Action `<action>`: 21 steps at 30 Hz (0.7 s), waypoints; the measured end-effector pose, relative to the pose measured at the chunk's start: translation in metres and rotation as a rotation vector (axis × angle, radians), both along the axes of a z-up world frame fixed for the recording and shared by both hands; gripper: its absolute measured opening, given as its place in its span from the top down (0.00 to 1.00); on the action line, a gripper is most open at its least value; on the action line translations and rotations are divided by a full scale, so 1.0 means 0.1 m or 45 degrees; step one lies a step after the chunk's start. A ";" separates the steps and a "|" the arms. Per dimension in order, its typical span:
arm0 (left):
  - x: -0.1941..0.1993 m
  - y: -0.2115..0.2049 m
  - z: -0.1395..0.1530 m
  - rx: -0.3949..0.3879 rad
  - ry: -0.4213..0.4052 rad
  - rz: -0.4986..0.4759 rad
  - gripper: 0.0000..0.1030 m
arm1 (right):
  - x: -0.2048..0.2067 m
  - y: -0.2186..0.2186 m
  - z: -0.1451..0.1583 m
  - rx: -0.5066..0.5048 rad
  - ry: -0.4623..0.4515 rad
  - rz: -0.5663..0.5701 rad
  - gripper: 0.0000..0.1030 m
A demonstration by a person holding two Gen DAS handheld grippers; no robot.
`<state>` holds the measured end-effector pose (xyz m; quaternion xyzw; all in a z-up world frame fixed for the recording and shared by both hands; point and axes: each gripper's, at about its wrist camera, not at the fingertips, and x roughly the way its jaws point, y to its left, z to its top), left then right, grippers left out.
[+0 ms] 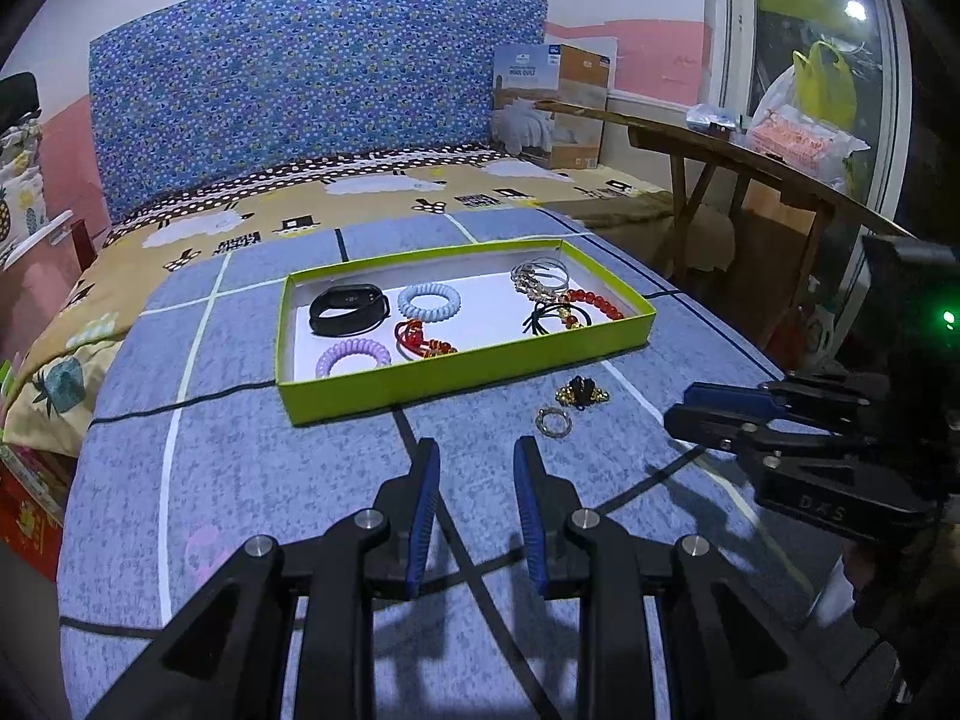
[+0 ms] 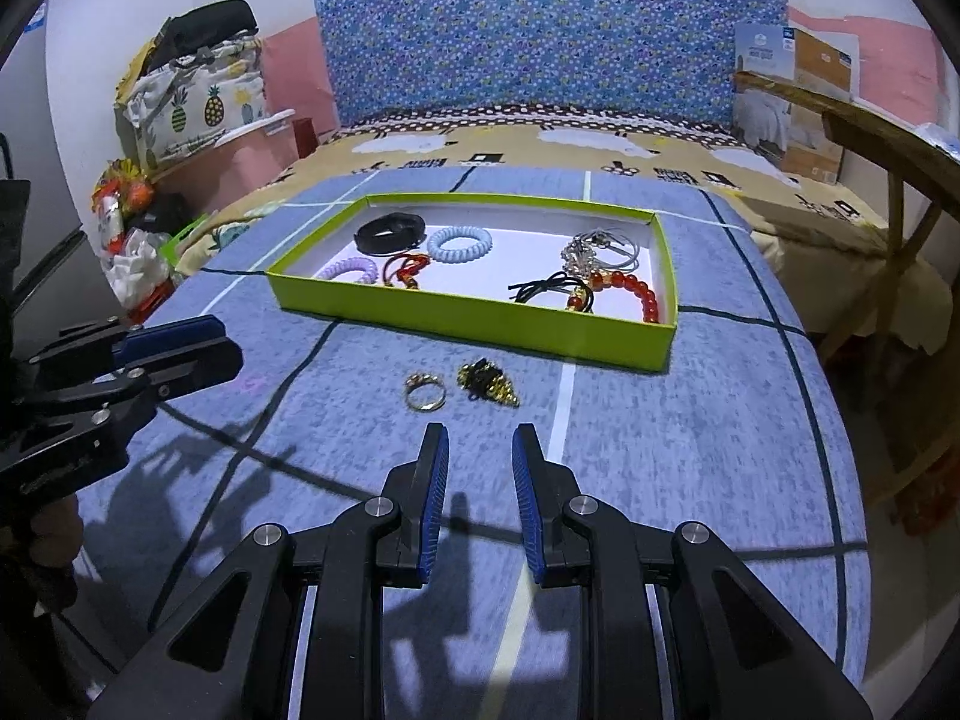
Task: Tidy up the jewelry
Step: 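Grasp gold ring with left gripper while right gripper grasps gold-and-black charm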
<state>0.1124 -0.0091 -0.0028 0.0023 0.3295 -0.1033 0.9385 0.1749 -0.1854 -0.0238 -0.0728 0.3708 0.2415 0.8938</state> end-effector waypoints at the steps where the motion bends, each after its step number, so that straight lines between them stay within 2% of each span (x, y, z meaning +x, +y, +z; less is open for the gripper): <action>1: 0.02 0.00 0.00 0.003 0.000 -0.003 0.74 | 0.04 0.02 -0.02 -0.006 0.007 0.008 0.78; 14: 0.19 0.12 -0.09 -0.025 0.030 0.029 0.74 | 0.50 0.23 -0.16 -0.050 0.089 0.088 0.78; 21: 0.24 0.14 -0.12 -0.041 0.045 0.026 0.74 | 0.64 0.27 -0.25 -0.085 0.151 0.075 0.78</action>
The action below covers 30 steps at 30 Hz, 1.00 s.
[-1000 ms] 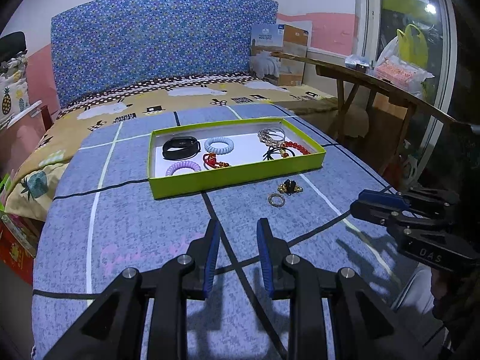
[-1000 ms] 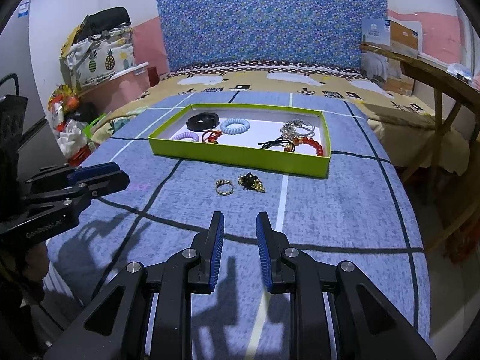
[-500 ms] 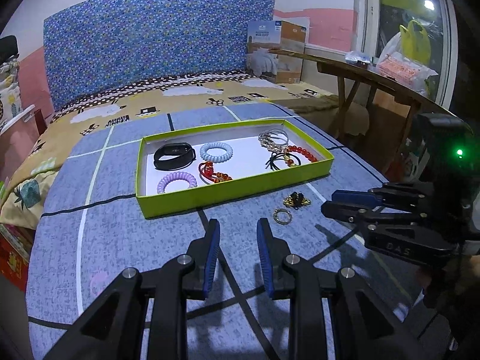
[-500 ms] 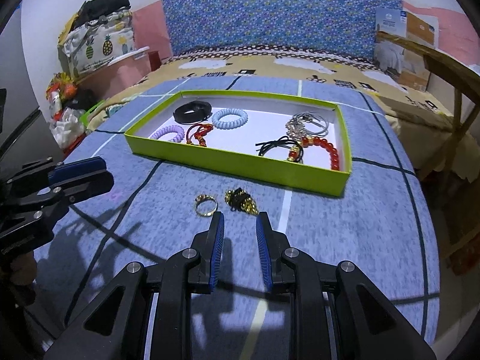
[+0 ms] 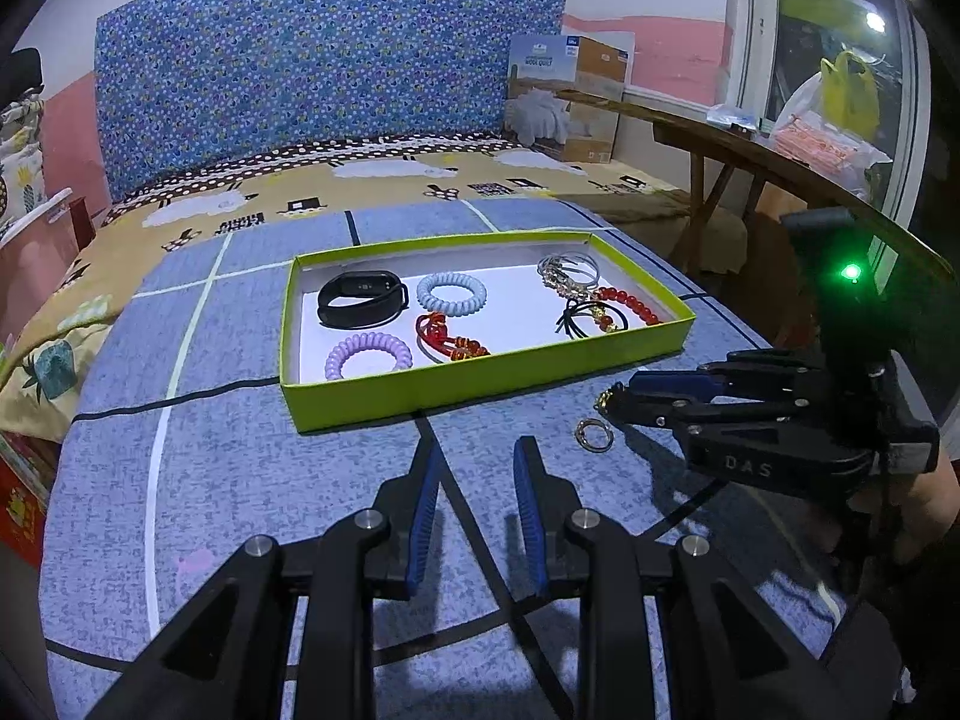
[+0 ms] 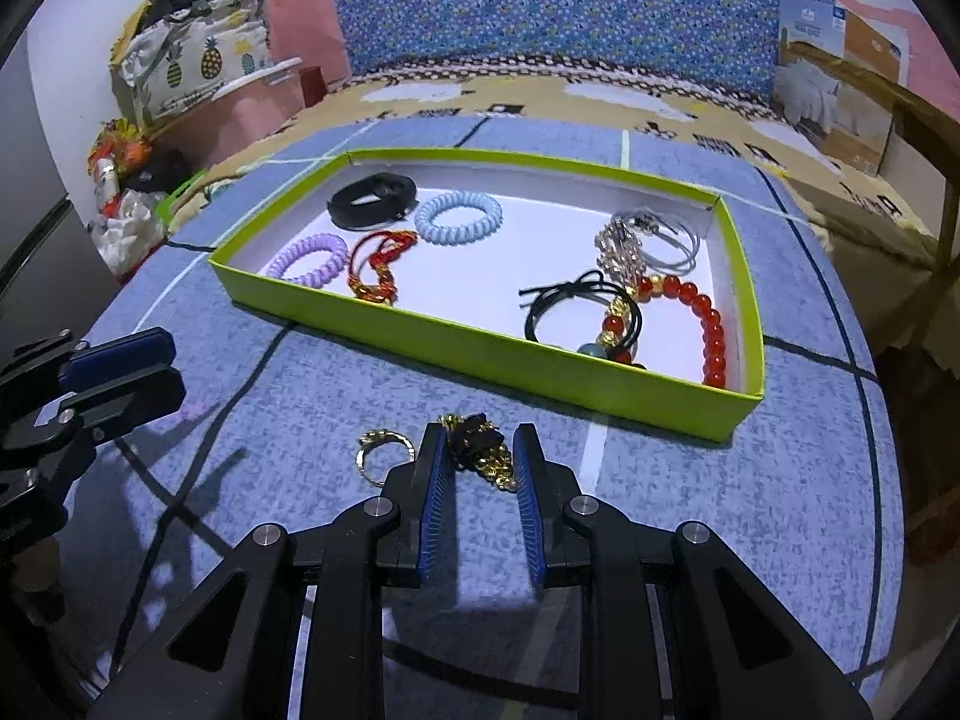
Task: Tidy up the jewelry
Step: 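Grasp gold ring with left gripper while right gripper grasps gold-and-black charm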
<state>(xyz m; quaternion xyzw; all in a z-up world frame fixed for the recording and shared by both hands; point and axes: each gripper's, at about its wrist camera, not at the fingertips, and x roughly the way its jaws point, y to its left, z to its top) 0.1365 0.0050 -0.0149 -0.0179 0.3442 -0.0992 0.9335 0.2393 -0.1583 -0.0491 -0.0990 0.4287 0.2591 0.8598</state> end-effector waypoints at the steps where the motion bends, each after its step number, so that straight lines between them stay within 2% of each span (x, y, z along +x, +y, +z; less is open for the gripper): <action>1: 0.01 0.00 0.00 -0.004 0.003 -0.002 0.74 | 0.01 0.00 0.00 0.004 0.005 0.000 0.78; 8: 0.08 -0.07 -0.02 -0.021 0.016 -0.035 0.74 | -0.01 -0.06 0.02 0.003 -0.011 -0.020 0.79; 12: 0.14 -0.16 -0.03 -0.024 0.025 -0.071 0.68 | -0.06 -0.16 0.06 0.022 -0.029 -0.054 0.80; 16: 0.19 -0.27 -0.05 -0.024 0.042 -0.114 0.67 | -0.13 -0.28 0.08 0.048 -0.031 -0.090 0.80; 30: 0.45 -0.71 -0.22 0.041 0.177 -0.199 0.67 | -0.28 -0.65 0.06 0.119 -0.012 -0.166 0.80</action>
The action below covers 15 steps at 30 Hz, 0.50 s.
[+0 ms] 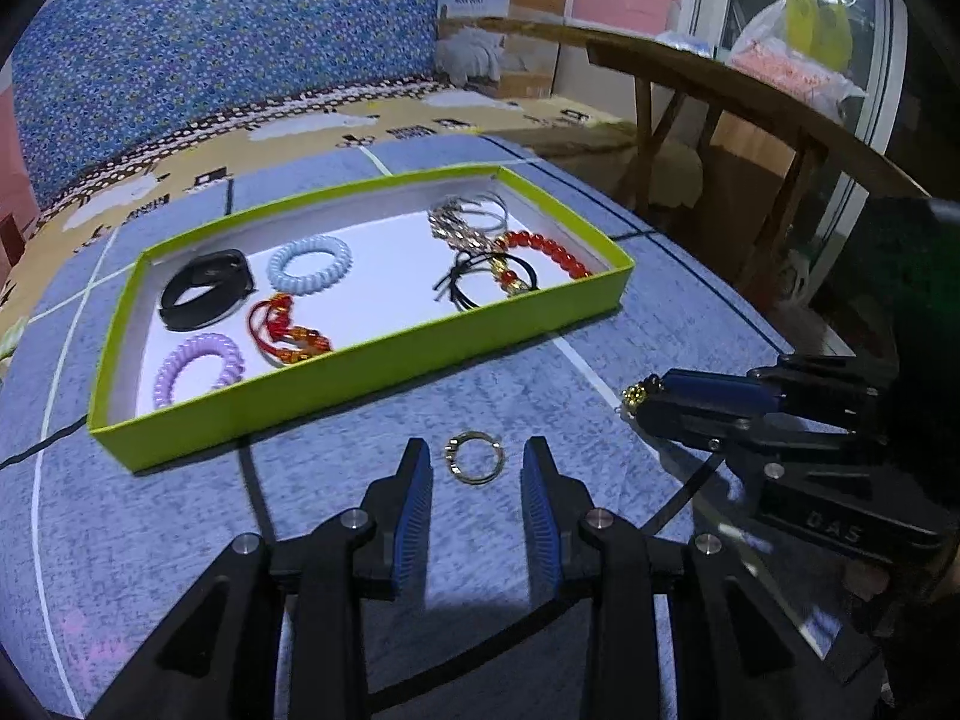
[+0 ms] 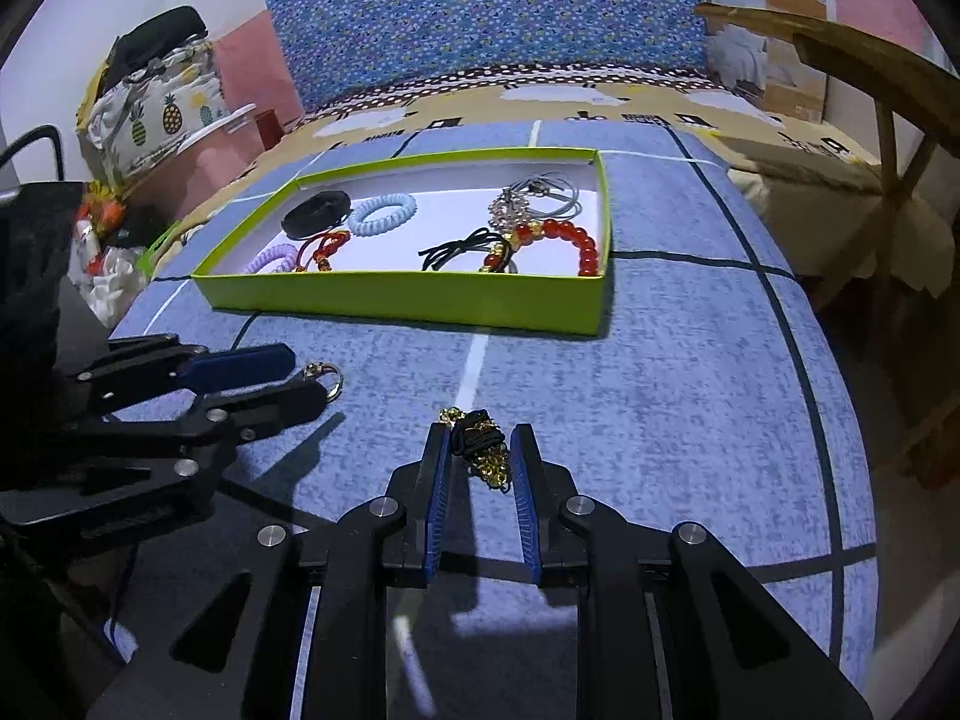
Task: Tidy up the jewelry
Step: 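Grasp gold ring with left gripper while right gripper grasps gold-and-black charm, then carry gold ring into the box with left gripper while right gripper carries the charm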
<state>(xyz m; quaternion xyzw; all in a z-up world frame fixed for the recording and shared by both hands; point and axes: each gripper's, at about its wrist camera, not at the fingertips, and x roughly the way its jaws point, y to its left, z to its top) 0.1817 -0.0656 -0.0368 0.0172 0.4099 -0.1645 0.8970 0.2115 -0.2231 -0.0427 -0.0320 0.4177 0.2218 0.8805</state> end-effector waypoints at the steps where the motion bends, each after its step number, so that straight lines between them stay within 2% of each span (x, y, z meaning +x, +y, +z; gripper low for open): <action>1: 0.02 -0.02 -0.01 0.011 0.011 0.003 0.67 | 0.00 -0.01 0.00 0.003 -0.003 0.000 0.80; 3: 0.05 -0.07 -0.06 0.052 0.041 0.017 0.67 | -0.01 -0.03 0.02 0.011 -0.009 0.000 0.80; 8: 0.05 -0.17 -0.05 0.126 0.017 0.031 0.68 | -0.02 -0.06 0.03 0.023 -0.014 -0.002 0.80; 9: 0.04 -0.18 -0.05 0.133 0.013 0.030 0.70 | -0.03 -0.07 0.03 0.025 -0.014 -0.003 0.80; 10: 0.04 -0.19 -0.05 0.136 0.011 0.024 0.76 | -0.04 -0.08 0.04 0.027 -0.015 -0.004 0.80; 15: 0.03 -0.16 -0.04 0.117 0.012 0.025 0.77 | -0.10 -0.09 0.07 0.032 -0.025 -0.005 0.80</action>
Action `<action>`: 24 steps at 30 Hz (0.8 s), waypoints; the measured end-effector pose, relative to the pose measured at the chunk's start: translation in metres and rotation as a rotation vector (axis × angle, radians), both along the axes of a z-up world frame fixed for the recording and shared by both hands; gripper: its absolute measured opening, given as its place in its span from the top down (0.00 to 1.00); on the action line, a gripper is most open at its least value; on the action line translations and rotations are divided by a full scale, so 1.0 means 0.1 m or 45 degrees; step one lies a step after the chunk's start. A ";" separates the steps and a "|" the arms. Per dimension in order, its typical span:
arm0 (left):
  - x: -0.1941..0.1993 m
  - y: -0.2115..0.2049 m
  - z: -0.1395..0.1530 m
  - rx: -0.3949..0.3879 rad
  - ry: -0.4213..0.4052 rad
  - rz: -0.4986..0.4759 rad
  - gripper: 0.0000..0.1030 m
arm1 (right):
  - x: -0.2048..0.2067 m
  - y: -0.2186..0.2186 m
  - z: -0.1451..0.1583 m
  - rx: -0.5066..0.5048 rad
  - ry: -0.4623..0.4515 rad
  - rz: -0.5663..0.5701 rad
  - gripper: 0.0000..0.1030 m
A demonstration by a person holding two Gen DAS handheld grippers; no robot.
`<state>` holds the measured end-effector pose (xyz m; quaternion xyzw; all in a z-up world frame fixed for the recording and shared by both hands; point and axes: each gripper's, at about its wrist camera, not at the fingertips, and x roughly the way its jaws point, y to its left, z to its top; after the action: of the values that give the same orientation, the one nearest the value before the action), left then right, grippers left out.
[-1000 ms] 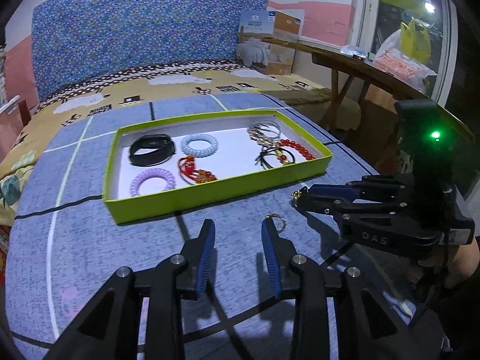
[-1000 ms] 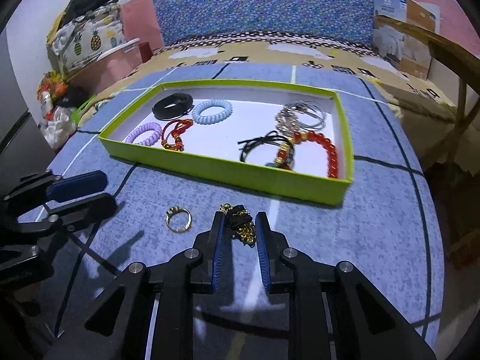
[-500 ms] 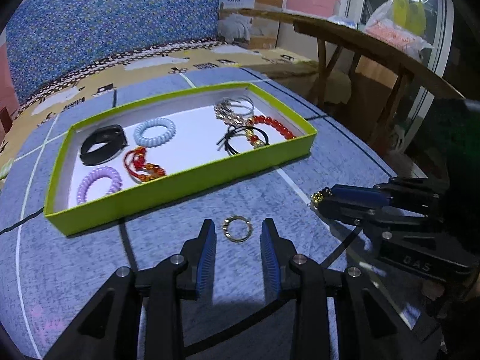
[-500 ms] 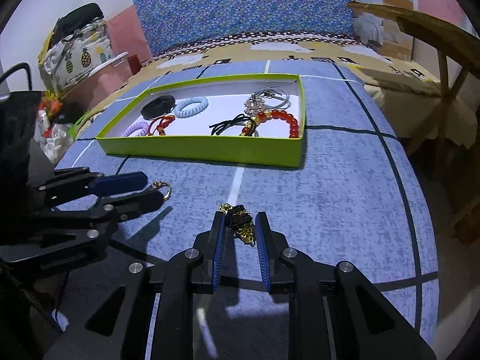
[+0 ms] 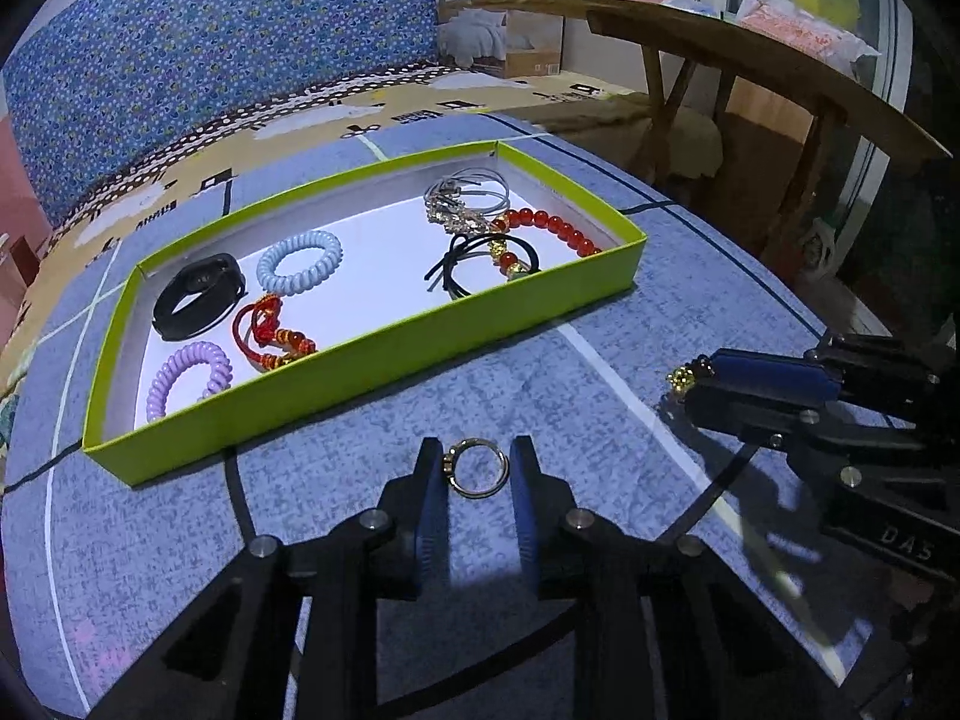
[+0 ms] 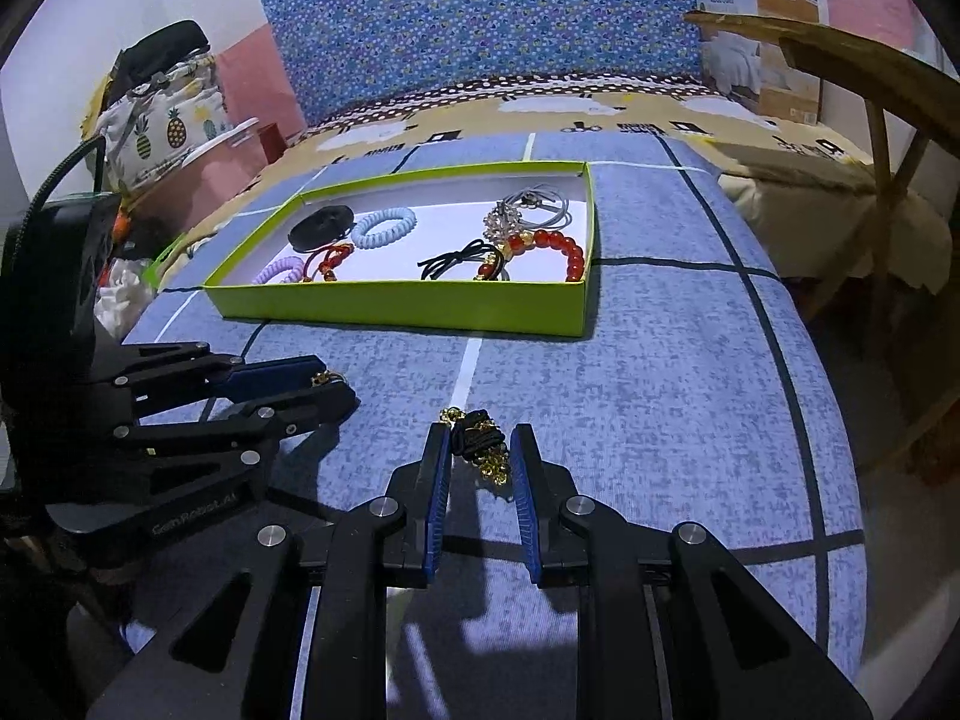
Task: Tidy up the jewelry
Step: 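Carry gold ring into the box with left gripper while right gripper carries the charm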
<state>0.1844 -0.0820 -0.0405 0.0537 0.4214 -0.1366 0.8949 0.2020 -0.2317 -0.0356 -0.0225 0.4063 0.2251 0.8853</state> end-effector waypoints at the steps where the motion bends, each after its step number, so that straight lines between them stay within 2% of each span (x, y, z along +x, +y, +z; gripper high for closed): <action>1: -0.01 0.02 0.00 -0.013 0.001 0.001 0.77 | -0.01 0.00 0.01 0.000 -0.003 -0.001 0.80; 9: -0.23 0.18 0.14 -0.103 -0.064 0.020 0.77 | -0.17 0.02 0.12 0.017 -0.035 -0.005 0.80; 24: -0.40 0.55 0.44 -0.169 -0.167 0.100 0.77 | -0.28 0.26 0.34 0.016 -0.099 0.030 0.80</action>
<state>0.1448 -0.0274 0.0031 -0.0133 0.3538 -0.1252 0.9268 0.1736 -0.2056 -0.0018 -0.0306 0.3699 0.2370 0.8978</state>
